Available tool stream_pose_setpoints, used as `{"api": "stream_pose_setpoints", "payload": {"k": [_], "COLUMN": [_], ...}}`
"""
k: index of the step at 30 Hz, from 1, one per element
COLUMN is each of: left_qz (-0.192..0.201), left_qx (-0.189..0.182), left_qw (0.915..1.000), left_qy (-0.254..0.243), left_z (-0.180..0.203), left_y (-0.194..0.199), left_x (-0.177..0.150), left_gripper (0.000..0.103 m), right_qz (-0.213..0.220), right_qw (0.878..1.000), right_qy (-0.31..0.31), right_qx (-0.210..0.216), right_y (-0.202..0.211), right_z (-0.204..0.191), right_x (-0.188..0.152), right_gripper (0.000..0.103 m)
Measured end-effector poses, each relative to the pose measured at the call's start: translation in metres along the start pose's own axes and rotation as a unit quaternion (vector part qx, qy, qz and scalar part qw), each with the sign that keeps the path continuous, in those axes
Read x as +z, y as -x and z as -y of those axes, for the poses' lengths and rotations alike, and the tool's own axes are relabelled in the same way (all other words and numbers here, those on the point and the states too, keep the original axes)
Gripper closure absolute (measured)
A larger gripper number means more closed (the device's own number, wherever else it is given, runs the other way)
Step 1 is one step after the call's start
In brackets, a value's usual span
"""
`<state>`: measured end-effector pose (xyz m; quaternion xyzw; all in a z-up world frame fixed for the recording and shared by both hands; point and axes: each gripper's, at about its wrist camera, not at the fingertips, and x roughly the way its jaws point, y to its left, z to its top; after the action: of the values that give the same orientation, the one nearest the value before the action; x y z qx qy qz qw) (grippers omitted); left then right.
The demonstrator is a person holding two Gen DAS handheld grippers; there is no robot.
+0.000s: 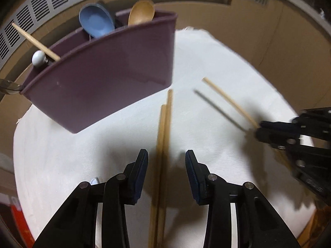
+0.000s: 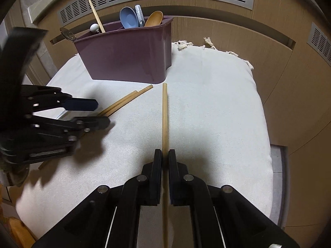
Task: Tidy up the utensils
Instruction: 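Grasp a wooden chopstick with the right tool while the left tool grasps another chopstick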
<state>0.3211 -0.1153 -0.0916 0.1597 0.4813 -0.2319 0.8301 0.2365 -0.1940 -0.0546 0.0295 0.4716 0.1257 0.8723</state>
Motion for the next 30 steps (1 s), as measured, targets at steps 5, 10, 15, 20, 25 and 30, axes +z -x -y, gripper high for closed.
{"api": "stream_pose_setpoints", "payload": {"k": [5,10,15,20,25,30], "left_qz": [-0.006,0.008,0.042,0.047,0.018,-0.005], "left_qx": [0.003,0.004,-0.016,-0.019,-0.036,-0.046], "left_qw": [1.0000,0.9999,0.9984,0.9981,0.9988,0.9988], "left_qy": [0.006,0.012,0.034,0.034,0.028,0.012], "left_z": [0.001,-0.002,-0.011,-0.015,-0.008,0.004], "left_y": [-0.006,0.007,0.033,0.043,0.024,-0.008], "left_x": [0.000,-0.007,-0.013,-0.016,-0.011,0.026], "left_gripper": [0.082,0.096,0.097,0.096,0.094,0.088], "right_qz": [-0.001,0.000,0.003,0.002,0.000,-0.004], "right_qw": [1.000,1.000,1.000,1.000,1.000,1.000], "right_qy": [0.002,0.002,0.006,0.008,0.005,-0.002], "right_qx": [0.005,0.009,0.014,0.016,0.015,0.014], "right_y": [-0.002,-0.002,0.002,0.001,-0.002,-0.006], "right_z": [-0.001,-0.004,-0.008,-0.014,-0.012,-0.002], "right_x": [-0.002,-0.002,0.000,0.001,0.000,-0.003], "right_gripper": [0.097,0.097,0.097,0.097,0.097,0.097]}}
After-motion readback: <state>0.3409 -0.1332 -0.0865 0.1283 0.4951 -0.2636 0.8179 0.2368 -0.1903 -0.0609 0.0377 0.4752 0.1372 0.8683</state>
